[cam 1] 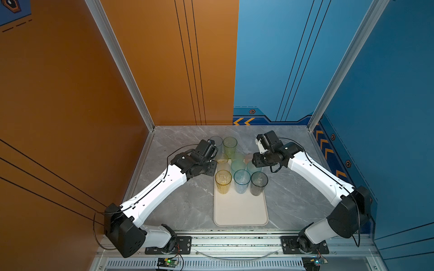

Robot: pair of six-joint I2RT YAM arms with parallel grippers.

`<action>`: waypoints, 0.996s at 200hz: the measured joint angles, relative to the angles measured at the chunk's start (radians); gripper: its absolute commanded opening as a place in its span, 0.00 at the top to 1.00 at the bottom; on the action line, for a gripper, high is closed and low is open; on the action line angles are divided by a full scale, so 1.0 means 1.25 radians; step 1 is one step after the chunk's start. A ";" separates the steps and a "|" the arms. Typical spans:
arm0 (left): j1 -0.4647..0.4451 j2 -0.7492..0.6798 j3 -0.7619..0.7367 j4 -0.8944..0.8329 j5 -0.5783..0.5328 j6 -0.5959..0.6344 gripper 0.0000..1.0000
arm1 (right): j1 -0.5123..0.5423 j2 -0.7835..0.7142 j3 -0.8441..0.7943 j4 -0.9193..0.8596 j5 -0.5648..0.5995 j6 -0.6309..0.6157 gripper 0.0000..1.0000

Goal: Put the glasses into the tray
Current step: 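Raise left gripper back over the yellow glasses while right gripper reaches the green glass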

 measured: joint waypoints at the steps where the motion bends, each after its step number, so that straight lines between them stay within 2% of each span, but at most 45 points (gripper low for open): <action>1: 0.001 0.000 0.001 0.000 0.000 0.000 0.81 | 0.000 0.001 0.002 0.000 0.000 0.000 0.54; 58: 0.068 0.000 0.013 0.057 0.011 -0.003 0.81 | 0.001 0.077 0.079 -0.004 -0.006 -0.003 0.54; 130: 0.087 0.000 0.026 0.128 0.013 -0.021 0.80 | 0.002 0.123 0.193 -0.013 -0.006 -0.021 0.54; 199: 0.139 -0.026 0.011 0.130 0.006 -0.021 0.80 | -0.023 0.249 0.373 -0.041 -0.006 -0.024 0.62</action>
